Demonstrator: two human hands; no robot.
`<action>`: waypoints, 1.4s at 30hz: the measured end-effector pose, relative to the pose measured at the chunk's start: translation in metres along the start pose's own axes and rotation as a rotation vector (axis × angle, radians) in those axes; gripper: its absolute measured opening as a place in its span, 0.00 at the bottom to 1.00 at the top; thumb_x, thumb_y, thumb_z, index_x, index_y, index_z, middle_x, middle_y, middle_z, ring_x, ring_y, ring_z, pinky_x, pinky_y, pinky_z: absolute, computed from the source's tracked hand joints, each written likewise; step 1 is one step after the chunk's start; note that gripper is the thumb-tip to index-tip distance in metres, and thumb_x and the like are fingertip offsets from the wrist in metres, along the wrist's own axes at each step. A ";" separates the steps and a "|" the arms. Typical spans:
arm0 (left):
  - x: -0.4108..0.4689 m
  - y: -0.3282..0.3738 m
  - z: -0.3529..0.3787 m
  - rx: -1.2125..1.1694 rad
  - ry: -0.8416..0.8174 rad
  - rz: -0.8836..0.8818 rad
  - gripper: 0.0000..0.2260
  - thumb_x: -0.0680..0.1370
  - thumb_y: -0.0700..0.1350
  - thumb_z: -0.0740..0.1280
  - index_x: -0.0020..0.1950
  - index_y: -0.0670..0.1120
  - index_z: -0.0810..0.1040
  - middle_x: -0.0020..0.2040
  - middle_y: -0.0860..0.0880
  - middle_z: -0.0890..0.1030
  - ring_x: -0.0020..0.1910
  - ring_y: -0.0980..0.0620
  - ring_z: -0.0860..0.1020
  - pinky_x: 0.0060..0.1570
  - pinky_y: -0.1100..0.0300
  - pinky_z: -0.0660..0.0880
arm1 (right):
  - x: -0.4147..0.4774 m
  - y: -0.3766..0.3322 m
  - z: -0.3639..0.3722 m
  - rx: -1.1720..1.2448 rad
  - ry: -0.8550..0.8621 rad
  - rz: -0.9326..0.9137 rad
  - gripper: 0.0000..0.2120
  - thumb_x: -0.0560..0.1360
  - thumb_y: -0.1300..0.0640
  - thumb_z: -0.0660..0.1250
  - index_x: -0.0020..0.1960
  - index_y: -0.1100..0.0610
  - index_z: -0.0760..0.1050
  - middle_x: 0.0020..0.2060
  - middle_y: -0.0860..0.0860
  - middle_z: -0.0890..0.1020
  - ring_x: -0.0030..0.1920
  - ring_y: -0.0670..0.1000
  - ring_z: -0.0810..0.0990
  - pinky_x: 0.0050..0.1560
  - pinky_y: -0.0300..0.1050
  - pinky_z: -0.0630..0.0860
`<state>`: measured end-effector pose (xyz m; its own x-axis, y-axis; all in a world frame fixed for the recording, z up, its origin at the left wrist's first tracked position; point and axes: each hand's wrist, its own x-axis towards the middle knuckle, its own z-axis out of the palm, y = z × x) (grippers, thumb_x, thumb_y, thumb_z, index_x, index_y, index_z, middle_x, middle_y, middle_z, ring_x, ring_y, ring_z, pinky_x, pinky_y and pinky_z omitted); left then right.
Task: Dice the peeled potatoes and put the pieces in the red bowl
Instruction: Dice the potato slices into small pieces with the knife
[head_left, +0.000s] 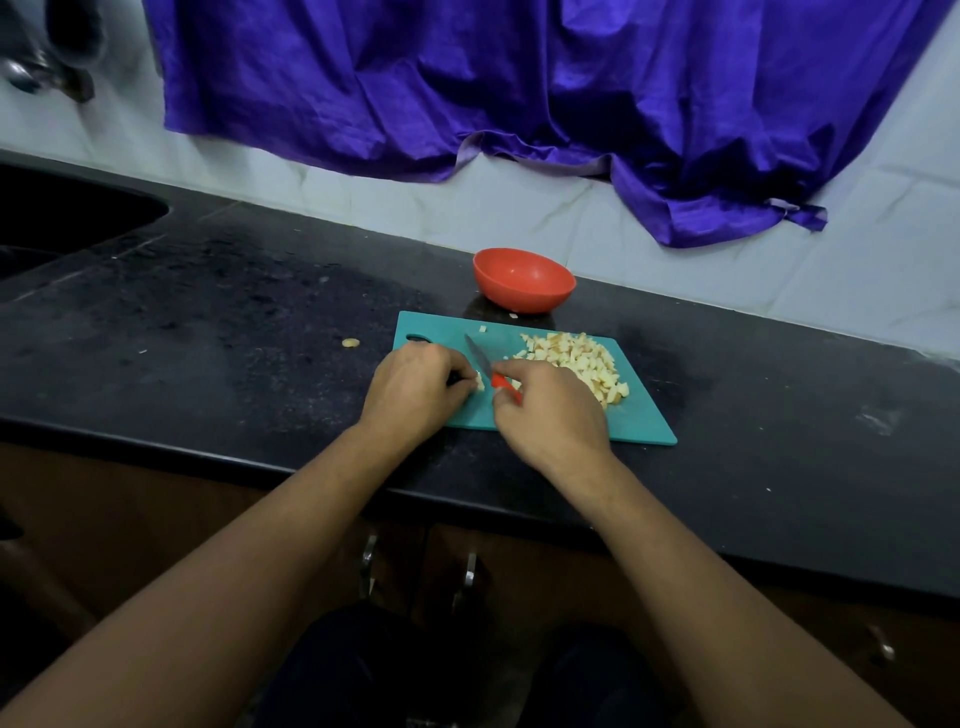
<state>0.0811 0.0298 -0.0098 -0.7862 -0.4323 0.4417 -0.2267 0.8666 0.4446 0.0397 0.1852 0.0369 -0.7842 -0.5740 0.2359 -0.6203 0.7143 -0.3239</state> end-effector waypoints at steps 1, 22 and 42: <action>0.000 0.000 0.000 0.004 -0.002 -0.002 0.06 0.77 0.49 0.73 0.52 0.53 0.88 0.47 0.53 0.87 0.49 0.50 0.82 0.49 0.51 0.79 | -0.001 -0.004 0.001 -0.026 0.001 -0.017 0.20 0.81 0.51 0.63 0.72 0.43 0.76 0.60 0.46 0.83 0.58 0.52 0.81 0.51 0.48 0.77; 0.001 -0.005 0.002 -0.110 -0.004 -0.026 0.06 0.76 0.52 0.74 0.51 0.54 0.87 0.48 0.56 0.86 0.49 0.55 0.81 0.52 0.51 0.80 | 0.007 0.003 0.003 -0.010 0.025 0.036 0.20 0.80 0.51 0.62 0.72 0.44 0.75 0.58 0.47 0.84 0.49 0.51 0.82 0.45 0.47 0.77; 0.039 0.007 0.003 -0.047 -0.140 -0.192 0.03 0.74 0.50 0.73 0.41 0.57 0.83 0.42 0.59 0.84 0.48 0.55 0.82 0.52 0.53 0.80 | -0.001 0.040 0.032 0.241 0.116 0.054 0.20 0.81 0.50 0.63 0.72 0.41 0.74 0.34 0.43 0.80 0.30 0.44 0.74 0.32 0.43 0.67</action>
<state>0.0476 0.0195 0.0083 -0.8038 -0.5467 0.2344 -0.3555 0.7574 0.5476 0.0160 0.2018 -0.0056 -0.8216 -0.4776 0.3112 -0.5660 0.6187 -0.5449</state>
